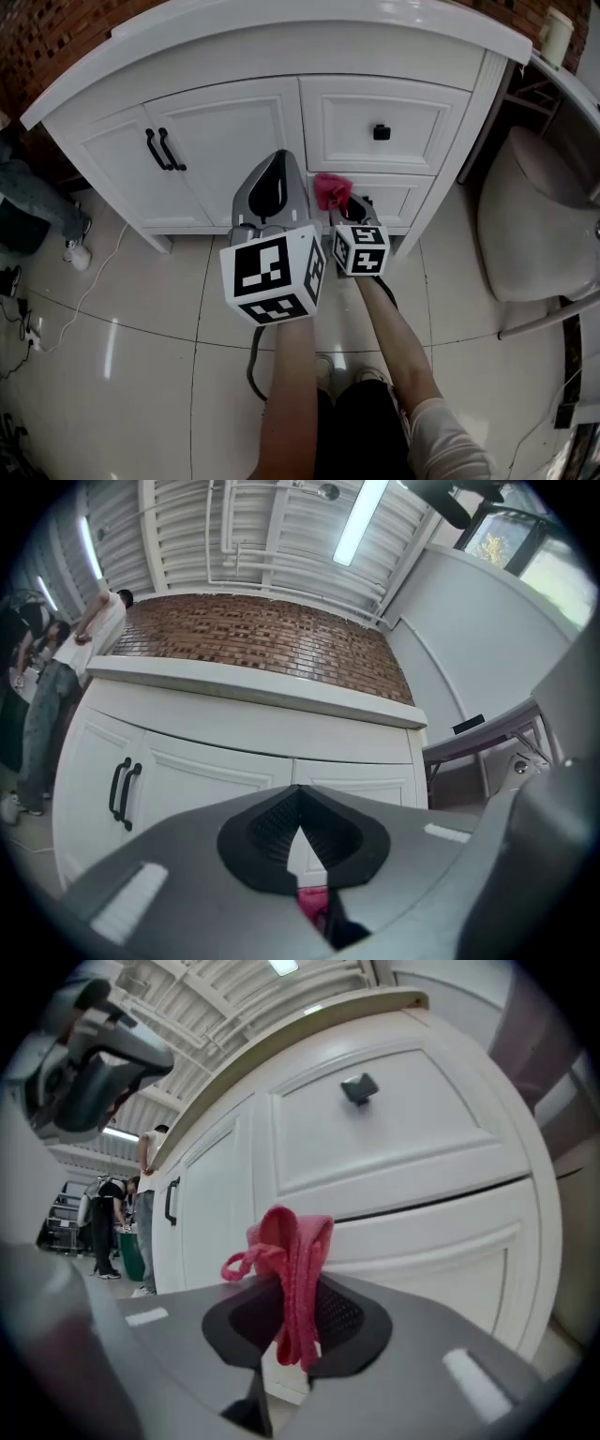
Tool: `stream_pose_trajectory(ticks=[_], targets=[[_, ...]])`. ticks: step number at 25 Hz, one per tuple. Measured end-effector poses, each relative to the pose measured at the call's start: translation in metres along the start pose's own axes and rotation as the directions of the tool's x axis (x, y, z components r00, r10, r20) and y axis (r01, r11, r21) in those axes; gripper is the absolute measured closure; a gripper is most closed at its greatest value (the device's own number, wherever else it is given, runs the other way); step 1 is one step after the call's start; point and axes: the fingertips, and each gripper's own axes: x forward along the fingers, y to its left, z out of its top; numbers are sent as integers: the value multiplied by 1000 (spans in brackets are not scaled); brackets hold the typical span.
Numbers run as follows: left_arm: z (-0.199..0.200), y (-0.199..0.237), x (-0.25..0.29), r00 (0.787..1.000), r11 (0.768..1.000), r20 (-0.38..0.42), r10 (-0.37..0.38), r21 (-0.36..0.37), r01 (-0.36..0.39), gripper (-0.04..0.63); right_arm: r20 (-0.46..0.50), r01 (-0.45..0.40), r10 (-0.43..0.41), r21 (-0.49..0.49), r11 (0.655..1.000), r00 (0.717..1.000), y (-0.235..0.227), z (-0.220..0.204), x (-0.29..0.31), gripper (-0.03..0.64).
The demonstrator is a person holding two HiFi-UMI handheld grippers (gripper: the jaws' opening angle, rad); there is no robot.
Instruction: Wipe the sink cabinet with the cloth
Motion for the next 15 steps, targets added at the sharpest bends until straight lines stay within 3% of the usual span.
stream_pose_trajectory(ticks=[4,9,15], targets=[[-4,-4,0,1000,1000,-11,-8,-8,8,580,34,166,-168,64,984,985,-78,13,-39,555],[-20,-15,5,998,999,-54,-24,32,26,580,2,345,-345,7,939,939,-172,20,-83,557],[-23,-17,9,999,1000,-54,-8,25,10,580,-21,474,-474,-11,881,880,-225,21,-115,557]])
